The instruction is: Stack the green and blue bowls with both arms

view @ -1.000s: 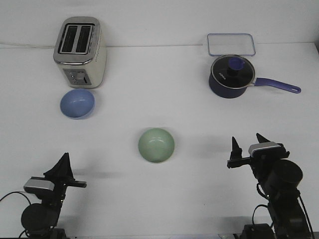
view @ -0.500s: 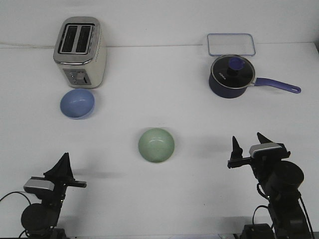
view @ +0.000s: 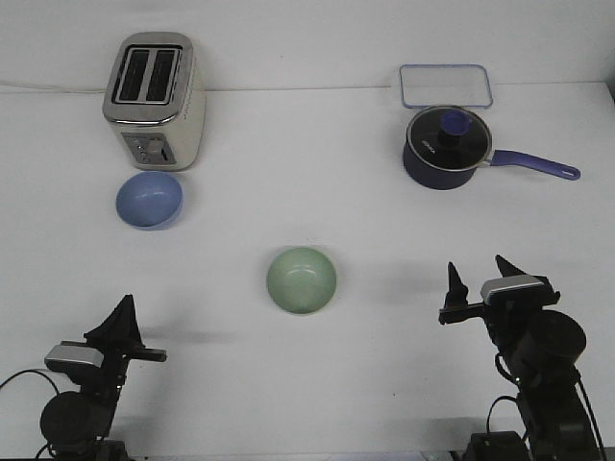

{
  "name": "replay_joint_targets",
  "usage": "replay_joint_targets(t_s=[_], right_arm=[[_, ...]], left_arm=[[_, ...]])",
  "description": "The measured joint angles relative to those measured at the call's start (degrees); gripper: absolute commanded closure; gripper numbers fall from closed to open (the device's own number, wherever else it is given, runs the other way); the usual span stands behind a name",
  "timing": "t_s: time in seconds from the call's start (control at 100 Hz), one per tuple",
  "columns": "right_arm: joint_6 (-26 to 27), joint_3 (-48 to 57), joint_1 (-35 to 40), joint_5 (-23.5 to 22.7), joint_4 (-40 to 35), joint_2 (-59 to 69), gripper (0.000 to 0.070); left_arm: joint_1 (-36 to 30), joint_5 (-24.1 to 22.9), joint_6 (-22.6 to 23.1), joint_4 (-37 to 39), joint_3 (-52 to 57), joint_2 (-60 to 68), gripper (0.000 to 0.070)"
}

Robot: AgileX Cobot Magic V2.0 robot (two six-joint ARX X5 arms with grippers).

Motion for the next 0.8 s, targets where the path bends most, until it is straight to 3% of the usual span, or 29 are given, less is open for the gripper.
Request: replay_joint_targets(t_s=[0.27, 0.59, 0.8], right_arm=[[0.0, 0.0, 0.0, 0.0, 0.0, 0.0, 0.0149], [0.0, 0.0, 0.0, 0.0, 0.0, 0.0, 0.0149], [0.0, 0.0, 0.0, 0.0, 0.0, 0.0, 0.0149]], left_arm=[[0.0, 0.0, -2.2, -15.1, 19.5, 8.1, 0.0688], [0.0, 0.0, -2.2, -40.6, 51.1, 34.5, 0.0688], [0.0, 0.0, 0.7, -56.5, 64.6, 51.5, 0.0688]])
